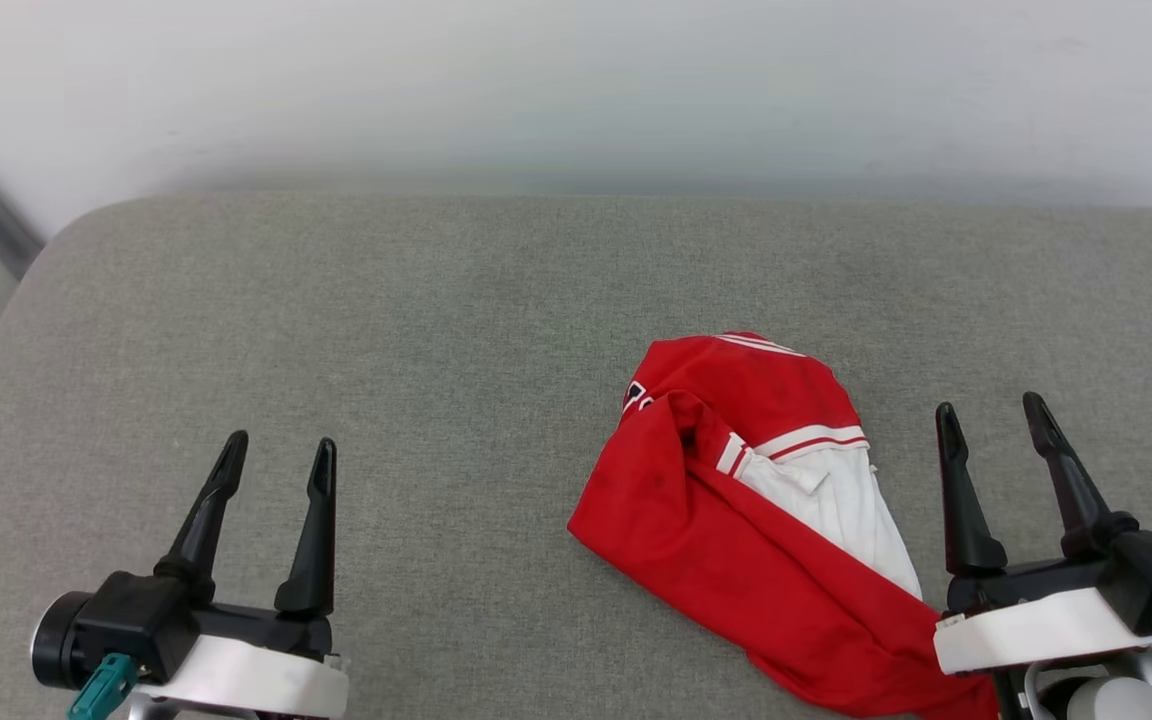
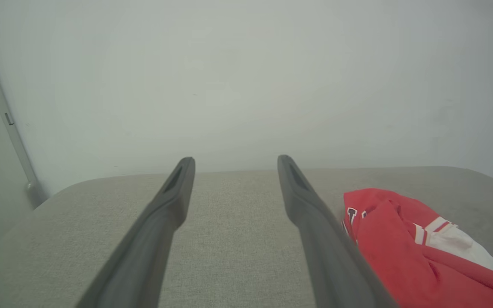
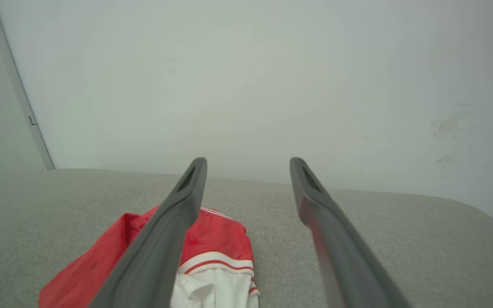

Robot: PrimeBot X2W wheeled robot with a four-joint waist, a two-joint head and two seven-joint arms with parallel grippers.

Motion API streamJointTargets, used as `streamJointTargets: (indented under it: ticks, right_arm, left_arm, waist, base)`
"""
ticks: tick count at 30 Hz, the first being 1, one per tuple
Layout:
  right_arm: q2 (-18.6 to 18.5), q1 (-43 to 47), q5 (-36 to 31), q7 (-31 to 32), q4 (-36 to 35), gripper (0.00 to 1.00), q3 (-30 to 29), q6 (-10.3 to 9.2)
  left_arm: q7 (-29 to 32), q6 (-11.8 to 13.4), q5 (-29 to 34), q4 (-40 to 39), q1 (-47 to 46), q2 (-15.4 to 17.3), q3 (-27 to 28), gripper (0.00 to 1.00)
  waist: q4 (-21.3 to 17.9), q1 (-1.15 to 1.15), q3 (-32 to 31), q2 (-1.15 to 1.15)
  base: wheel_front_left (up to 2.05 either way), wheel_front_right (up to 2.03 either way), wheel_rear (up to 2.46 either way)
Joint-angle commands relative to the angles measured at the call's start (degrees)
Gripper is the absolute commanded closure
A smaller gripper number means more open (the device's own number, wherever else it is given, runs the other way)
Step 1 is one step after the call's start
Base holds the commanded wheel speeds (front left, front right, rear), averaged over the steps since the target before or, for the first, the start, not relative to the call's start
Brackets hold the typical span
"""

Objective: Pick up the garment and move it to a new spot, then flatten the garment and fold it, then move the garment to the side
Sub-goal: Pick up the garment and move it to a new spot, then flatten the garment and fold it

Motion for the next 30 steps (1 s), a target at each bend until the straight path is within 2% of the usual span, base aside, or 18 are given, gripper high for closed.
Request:
streamJointTargets:
  ticks: [1, 7, 10, 13, 19, 23, 26, 30]
  right_arm:
    - [0.0, -0.2, 0.2, -0.1, 0.0, 0.0, -0.1, -0.04]
    - [0.0, -0.4, -0.6, -0.1, 1.2, 0.0, -0.9, -0.04]
    - [0.0, -3.0, -1.6, 2.6, 3.9, 0.0, -0.1, -0.03]
    - [-0.2, -5.8, -2.2, 11.3, 5.6, 0.0, 1.2, -0.03]
    - [-6.8, -12.9, 3.0, 35.4, 6.3, 0.0, 9.0, -0.04]
    - [-9.5, -16.3, 7.6, 49.6, 5.5, 0.0, 9.9, -0.04]
    - [-10.7, -17.8, 9.6, 57.0, 5.1, 0.0, 10.5, -0.03]
    - [-12.2, -19.0, 8.3, 61.6, 5.2, 0.0, 10.5, -0.04]
  left_arm:
    - [-0.1, -0.5, 0.6, -0.2, 0.5, -0.5, 0.5, 0.0]
    - [-0.1, -2.8, 3.6, 0.0, 0.0, -3.0, 2.5, 0.0]
    - [-0.1, -3.3, 4.5, 0.1, -1.1, -3.9, 2.4, 0.0]
    - [-0.1, -3.7, 5.0, 0.4, -1.6, -4.8, 2.2, 0.0]
    - [-0.2, -4.1, 5.0, 1.4, -2.9, -5.6, 1.8, 0.0]
    - [-0.2, -4.2, 4.9, 1.6, -3.7, -6.1, 1.0, 0.0]
    - [-0.2, -4.2, 4.6, 1.8, -4.4, -6.3, 0.1, 0.0]
    - [-0.2, -4.2, 4.5, 2.3, -4.8, -6.4, -1.0, 0.0]
  waist:
    - [0.0, 0.0, 0.1, 0.0]
    - [0.2, 0.0, 1.2, 0.0]
    - [0.6, 0.0, 2.3, 0.0]
    - [1.1, 0.0, 3.6, 0.0]
    - [2.7, 0.0, 6.2, 0.0]
    - [4.5, 0.0, 7.5, 0.0]
    - [6.0, 0.0, 8.2, 0.0]
    - [7.9, 0.0, 9.2, 0.0]
  base:
    - [0.0, 0.0, 0.0]
    - [0.0, 0.0, 0.0]
    - [0.0, 0.0, 0.0]
    - [0.0, 0.0, 0.0]
    - [0.0, 0.0, 0.0]
    - [0.0, 0.0, 0.0]
    - [0.0, 0.0, 0.0]
    - [0.0, 0.0, 0.0]
